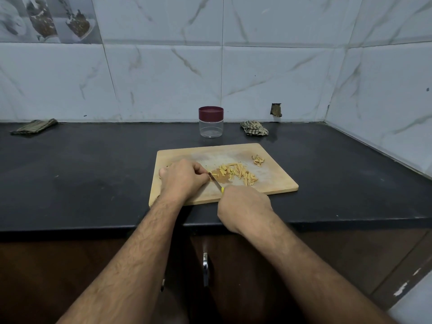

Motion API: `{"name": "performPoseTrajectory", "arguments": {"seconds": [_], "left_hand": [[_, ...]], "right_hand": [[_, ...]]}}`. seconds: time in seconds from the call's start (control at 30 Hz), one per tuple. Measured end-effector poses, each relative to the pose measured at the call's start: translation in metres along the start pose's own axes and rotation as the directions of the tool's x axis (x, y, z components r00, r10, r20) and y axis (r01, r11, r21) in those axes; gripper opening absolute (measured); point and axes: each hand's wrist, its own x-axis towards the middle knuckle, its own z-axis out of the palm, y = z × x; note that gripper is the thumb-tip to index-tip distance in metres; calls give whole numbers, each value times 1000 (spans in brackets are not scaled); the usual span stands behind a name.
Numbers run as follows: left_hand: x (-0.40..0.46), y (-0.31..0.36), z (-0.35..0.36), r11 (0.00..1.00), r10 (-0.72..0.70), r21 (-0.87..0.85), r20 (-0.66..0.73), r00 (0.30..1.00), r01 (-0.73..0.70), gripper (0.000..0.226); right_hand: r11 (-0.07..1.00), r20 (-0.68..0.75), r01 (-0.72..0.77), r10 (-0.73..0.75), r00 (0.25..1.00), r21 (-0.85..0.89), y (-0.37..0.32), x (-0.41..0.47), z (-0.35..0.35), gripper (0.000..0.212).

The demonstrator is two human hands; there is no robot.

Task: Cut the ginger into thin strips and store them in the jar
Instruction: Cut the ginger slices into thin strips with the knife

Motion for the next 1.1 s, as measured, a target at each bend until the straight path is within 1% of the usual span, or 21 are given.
{"name": "performPoseTrajectory", "arguments": {"seconds": [0.2,0.33,0.4,0.5,0.7,1.0,1.1], "left_hand": [[0,0,0,1000,-3,-7,2,1000,3,18],[-1,1,0,1000,-6,-6,-9,1000,6,19],[-1,1,0,1000,-1,-8,-14,1000,1,18],[-1,1,0,1000,-2,-15,-24,1000,2,16],[0,0,2,1000,-10,-18,-43,999,9,18],[0,0,1,1000,-18,-4,-41,999,18,17],[-2,2,0,1000,-16,2,-48,999,17,19]], "right_hand": [[999,2,-35,35,999,18,13,-9,2,23],[1000,-6,10,-10,1000,-6,11,-3,2,24],[999,-24,-15,16,1000,37,9,-2,0,18],[997,-49,-23,27,998,77,5,-1,-3,23],[997,-33,-15,18,999,80,0,4,-2,26],[1000,-37,2,-2,999,5,-7,6,-1,33],[1000,-14,-22,22,1000,-17,1,-1,2,32]]}}
